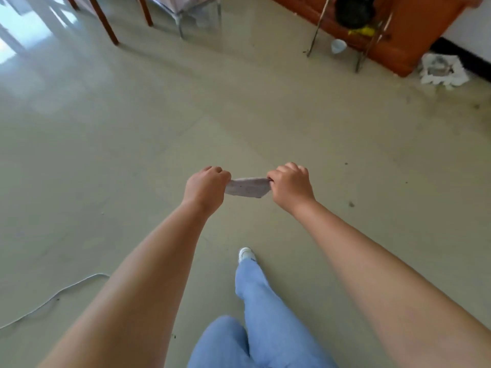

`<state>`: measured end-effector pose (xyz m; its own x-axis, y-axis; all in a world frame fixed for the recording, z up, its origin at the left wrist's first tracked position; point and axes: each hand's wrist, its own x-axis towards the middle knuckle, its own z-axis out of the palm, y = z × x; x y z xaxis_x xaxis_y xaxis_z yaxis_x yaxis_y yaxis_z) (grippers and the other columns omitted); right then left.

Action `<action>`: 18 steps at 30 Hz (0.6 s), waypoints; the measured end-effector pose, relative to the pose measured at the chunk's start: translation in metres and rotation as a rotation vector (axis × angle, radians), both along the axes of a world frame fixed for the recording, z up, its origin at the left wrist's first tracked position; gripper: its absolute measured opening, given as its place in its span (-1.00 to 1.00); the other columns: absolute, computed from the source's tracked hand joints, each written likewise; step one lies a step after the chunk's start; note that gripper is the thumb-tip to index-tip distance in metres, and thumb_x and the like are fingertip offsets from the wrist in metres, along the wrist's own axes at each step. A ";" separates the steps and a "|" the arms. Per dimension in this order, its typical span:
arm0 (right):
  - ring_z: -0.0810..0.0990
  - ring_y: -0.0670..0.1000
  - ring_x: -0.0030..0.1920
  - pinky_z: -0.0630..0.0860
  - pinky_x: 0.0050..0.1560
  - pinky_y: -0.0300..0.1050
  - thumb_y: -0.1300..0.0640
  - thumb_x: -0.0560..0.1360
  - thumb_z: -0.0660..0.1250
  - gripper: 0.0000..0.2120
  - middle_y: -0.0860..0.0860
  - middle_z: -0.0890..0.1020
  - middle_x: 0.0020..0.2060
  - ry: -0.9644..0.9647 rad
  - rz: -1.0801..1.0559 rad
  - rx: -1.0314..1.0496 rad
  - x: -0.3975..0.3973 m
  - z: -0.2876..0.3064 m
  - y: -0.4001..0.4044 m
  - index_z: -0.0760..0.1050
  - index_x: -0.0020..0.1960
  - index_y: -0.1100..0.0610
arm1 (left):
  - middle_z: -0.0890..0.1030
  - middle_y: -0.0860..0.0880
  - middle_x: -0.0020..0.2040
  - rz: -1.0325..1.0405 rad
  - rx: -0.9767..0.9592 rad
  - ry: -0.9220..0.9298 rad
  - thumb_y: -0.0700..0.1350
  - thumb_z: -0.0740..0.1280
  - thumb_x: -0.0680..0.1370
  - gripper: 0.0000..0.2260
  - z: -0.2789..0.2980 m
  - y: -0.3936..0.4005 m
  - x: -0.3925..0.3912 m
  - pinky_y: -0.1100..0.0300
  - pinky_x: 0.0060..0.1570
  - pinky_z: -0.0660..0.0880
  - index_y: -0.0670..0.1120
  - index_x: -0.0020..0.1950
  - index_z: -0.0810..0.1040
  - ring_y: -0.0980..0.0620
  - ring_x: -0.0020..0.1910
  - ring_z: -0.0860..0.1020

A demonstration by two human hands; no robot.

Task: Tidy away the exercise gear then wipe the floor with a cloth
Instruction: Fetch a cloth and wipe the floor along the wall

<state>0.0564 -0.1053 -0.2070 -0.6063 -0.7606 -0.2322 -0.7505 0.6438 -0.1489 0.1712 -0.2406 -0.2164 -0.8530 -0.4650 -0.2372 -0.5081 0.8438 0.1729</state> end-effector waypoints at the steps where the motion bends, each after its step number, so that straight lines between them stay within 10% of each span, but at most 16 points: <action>1: 0.40 0.11 0.24 0.23 0.17 -0.09 0.26 0.53 0.14 -0.76 0.10 0.56 0.12 0.001 0.035 -0.008 -0.011 0.003 -0.032 0.52 0.12 0.19 | 0.59 -0.08 0.07 0.035 -0.005 0.006 -0.30 0.17 0.56 -0.76 0.004 -0.028 -0.008 0.17 -0.19 0.39 -0.11 0.12 0.55 -0.08 0.13 0.50; 18: 0.41 0.12 0.24 0.28 0.17 -0.08 0.24 0.53 0.17 -0.73 0.10 0.57 0.15 0.077 0.581 0.004 -0.070 0.034 -0.634 0.52 0.17 0.18 | 0.56 -0.08 0.18 0.336 -0.095 -0.105 -0.31 0.13 0.55 -0.71 0.042 -0.553 -0.016 0.11 0.02 0.46 -0.12 0.21 0.50 -0.09 0.21 0.48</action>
<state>-0.0133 -0.7389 -0.1730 -0.1057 -0.9726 -0.2072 -0.9892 0.1242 -0.0781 0.1556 -0.7937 -0.1745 -0.6221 -0.7395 -0.2573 -0.7706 0.6365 0.0338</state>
